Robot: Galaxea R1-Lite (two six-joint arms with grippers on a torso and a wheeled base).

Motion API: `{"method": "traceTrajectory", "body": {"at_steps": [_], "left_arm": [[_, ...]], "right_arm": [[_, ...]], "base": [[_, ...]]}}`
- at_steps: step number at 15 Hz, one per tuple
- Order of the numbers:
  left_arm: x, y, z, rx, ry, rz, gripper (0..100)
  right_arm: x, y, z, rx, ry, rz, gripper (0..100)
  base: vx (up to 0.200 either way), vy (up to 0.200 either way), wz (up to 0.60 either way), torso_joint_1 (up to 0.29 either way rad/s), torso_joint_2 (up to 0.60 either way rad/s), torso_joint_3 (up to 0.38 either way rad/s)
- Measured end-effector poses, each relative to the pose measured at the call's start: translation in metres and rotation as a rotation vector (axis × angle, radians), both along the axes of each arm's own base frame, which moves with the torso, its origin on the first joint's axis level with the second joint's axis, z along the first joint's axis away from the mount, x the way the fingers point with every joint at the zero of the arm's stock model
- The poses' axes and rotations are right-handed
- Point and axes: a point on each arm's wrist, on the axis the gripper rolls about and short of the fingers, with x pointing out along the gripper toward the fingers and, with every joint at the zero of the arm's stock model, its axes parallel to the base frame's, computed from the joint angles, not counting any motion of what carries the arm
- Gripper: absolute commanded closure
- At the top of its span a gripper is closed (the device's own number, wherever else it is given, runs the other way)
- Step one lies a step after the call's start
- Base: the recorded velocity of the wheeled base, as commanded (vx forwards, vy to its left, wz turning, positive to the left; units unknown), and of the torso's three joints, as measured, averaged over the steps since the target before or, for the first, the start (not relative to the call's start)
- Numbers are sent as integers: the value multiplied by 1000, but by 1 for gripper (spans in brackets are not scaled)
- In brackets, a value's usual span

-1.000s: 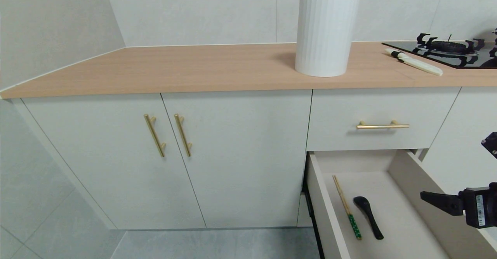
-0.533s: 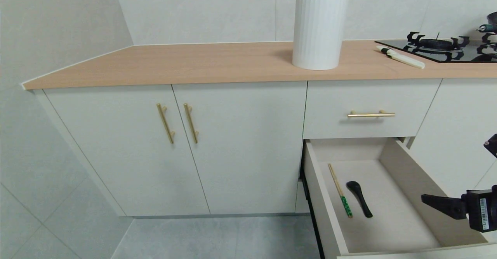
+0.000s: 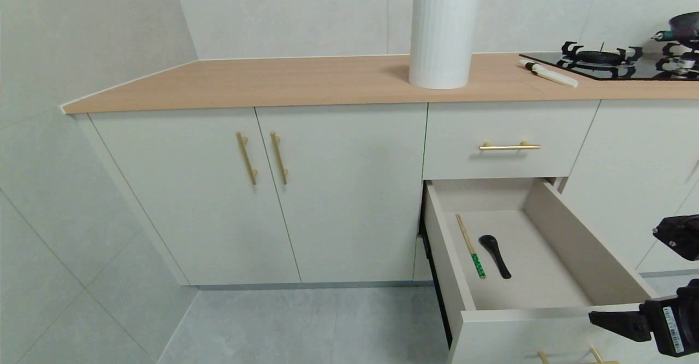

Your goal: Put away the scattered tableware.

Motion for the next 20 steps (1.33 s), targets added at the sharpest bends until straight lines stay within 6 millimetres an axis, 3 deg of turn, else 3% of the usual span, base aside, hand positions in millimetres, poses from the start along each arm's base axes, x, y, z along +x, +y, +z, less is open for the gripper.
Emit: {"method": "traceTrajectory", "body": {"at_steps": [5,11,20], "left_arm": [[0,0,0,0,0,0,0],[0,0,0,0,0,0,0],[0,0,0,0,0,0,0]], "right_arm": [[12,7,-15,-14,193,46,0],[35,15,-46,-54,366,48,0],[55,19,-73,-46,327,34,0]], "base": [[0,0,0,0,0,0],[0,0,0,0,0,0],[0,0,0,0,0,0]]}}
